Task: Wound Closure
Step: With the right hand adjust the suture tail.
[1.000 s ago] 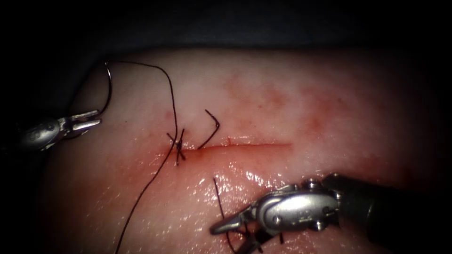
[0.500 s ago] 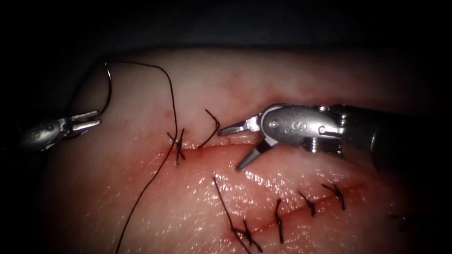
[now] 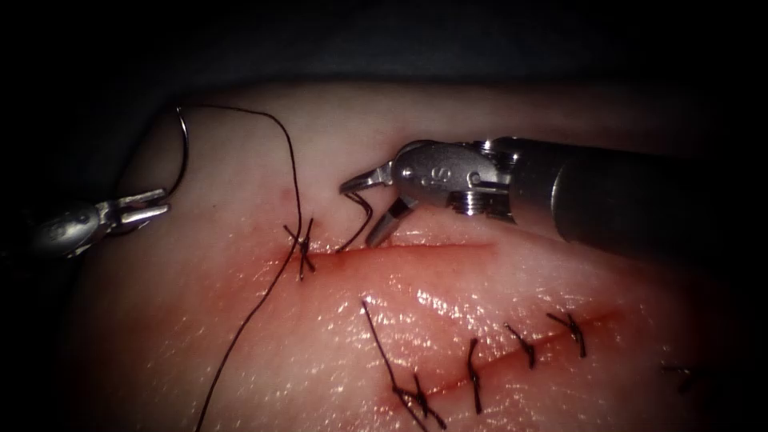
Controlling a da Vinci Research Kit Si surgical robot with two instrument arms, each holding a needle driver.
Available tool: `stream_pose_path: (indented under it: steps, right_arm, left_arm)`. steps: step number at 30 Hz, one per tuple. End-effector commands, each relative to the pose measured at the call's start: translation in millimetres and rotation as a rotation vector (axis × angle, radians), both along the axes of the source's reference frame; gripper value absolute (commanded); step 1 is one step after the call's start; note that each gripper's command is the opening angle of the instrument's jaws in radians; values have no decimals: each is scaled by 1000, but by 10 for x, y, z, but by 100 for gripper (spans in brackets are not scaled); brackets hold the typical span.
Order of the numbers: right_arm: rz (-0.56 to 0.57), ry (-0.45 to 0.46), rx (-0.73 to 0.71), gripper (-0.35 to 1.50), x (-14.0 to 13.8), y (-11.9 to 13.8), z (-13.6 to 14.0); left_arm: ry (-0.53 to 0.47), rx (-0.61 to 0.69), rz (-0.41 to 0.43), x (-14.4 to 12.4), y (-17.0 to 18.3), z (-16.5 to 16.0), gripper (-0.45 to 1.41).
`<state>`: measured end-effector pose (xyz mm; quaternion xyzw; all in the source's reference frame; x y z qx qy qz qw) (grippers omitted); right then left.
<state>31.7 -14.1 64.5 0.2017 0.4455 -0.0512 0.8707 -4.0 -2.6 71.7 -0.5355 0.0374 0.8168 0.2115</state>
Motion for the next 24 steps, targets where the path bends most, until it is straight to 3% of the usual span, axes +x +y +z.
stream_pose_path:
  steps: [1, 10, 23, 24]
  right_arm:
    - [-18, 27, -11, 86, 17, -1, -4]
    - [-72, 28, -57, 74, 24, -12, -9]
    - [-160, -19, -88, 54, 28, -22, 14]
    - [-186, -36, -89, 22, 29, -24, 16]
  left_arm:
    - [-3, 2, -2, -5, 5, 4, -45]
    - [-4, 3, -1, -5, 5, 4, -45]
    - [-4, 2, -2, -5, 5, 4, -45]
    - [-5, 8, -4, -5, 5, 4, -45]
